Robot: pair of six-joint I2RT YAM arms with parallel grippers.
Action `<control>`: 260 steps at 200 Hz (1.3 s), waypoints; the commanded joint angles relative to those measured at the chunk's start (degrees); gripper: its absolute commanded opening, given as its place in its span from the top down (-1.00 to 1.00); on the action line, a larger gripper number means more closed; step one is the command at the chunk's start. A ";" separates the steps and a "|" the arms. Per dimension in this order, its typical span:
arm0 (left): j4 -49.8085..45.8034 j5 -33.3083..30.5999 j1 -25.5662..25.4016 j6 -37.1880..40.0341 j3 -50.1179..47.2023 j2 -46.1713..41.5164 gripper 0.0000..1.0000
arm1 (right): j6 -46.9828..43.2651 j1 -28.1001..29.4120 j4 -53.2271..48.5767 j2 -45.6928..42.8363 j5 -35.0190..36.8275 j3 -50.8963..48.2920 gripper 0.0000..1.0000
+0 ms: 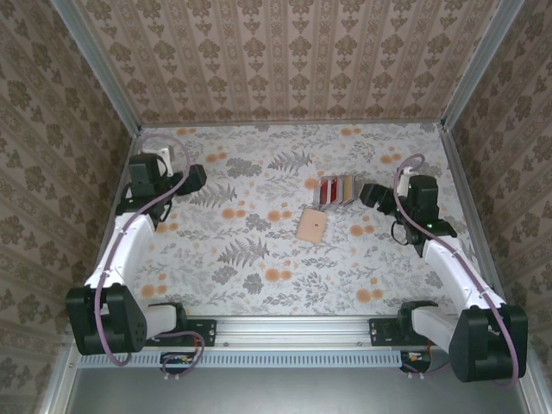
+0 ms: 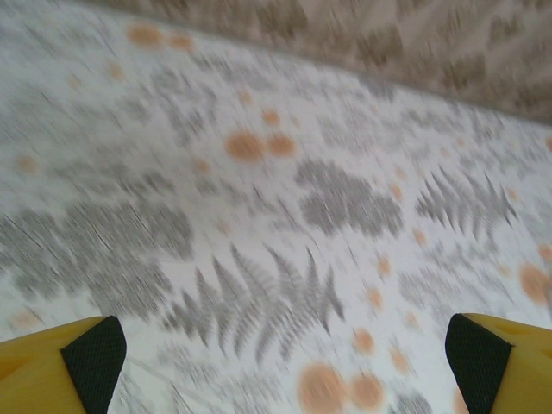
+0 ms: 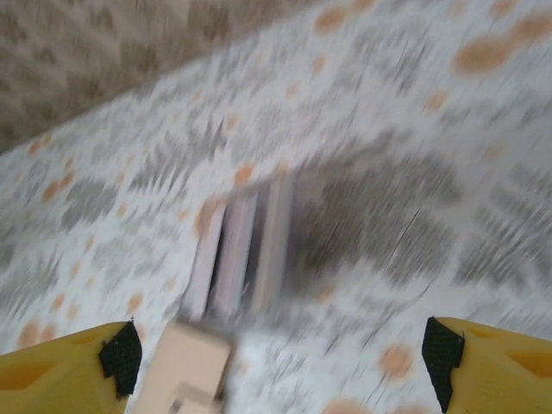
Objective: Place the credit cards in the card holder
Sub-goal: Open the button on the card holder.
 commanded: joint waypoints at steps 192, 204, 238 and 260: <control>-31.73 -2.22 0.68 6.18 -0.56 -6.45 -1.00 | -14.44 28.80 -33.73 39.03 17.09 32.16 0.00; -31.57 -1.92 0.70 5.99 -0.50 -6.19 -1.00 | -15.41 29.15 -33.86 40.80 17.82 33.73 0.01; -31.58 -1.36 1.03 5.98 -0.28 -5.12 -1.00 | -17.23 31.24 -35.63 45.66 21.21 37.75 0.01; -31.56 -1.25 1.36 6.16 -0.09 -4.74 -1.00 | -17.73 32.38 -35.75 47.32 21.57 38.59 0.01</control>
